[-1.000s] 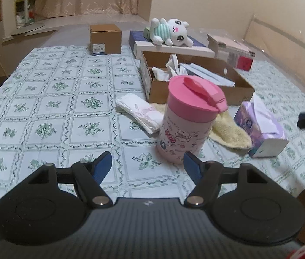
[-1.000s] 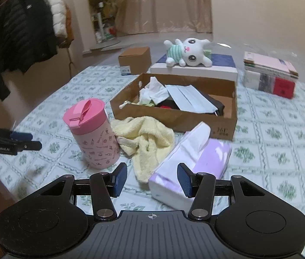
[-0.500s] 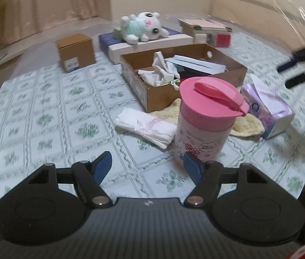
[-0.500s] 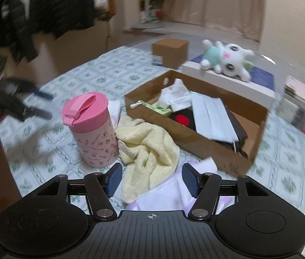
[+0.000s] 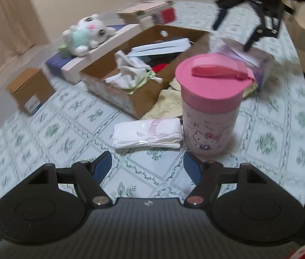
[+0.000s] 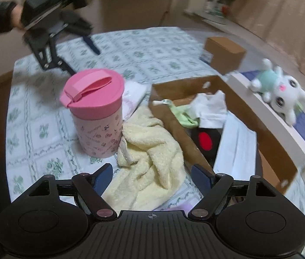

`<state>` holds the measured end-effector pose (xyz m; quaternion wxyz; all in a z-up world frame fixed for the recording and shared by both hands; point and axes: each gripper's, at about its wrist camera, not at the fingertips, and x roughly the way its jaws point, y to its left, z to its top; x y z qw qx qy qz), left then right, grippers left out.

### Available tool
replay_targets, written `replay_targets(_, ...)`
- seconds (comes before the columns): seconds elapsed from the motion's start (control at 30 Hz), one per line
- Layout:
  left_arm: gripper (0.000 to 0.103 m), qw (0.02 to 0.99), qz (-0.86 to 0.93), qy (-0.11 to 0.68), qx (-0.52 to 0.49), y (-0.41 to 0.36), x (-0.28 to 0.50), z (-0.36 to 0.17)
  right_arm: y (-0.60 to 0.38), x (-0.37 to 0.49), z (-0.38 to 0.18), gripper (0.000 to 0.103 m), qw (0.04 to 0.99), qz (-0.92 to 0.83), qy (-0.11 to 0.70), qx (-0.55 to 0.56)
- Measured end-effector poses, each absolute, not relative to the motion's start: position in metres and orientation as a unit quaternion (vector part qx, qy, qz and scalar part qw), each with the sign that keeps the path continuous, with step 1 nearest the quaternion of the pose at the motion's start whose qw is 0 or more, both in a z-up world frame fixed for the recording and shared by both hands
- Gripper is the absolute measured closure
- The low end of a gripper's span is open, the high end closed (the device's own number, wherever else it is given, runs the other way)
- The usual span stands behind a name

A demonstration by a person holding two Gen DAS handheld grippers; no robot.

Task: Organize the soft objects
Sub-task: 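Move the left gripper to the white folded pad while the right gripper approaches the cream towel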

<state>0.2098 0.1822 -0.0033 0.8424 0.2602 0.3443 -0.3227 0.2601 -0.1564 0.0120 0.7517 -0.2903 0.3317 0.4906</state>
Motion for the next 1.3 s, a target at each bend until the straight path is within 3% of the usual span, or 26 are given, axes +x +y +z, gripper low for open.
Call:
replay_targets(0.7,0.034,0.693,-0.435,0.256,0.515,0.150,0.255,-0.073,-0.114,0.293,-0.042,0.021,0.686,0.534,0.344,-0.354)
replay_targets(1.07,0.043,0.634,-0.458,0.206,0.588,0.135,0.264,-0.092,-0.104,0.309,-0.049,0.021,0.688,0.542,0.362,-0.319)
replay_targets(1.3,0.055,0.595,-0.467,0.187,0.627,0.125,0.263,-0.097,-0.098,0.310,-0.052,0.021,0.686,0.543,0.359,-0.325)
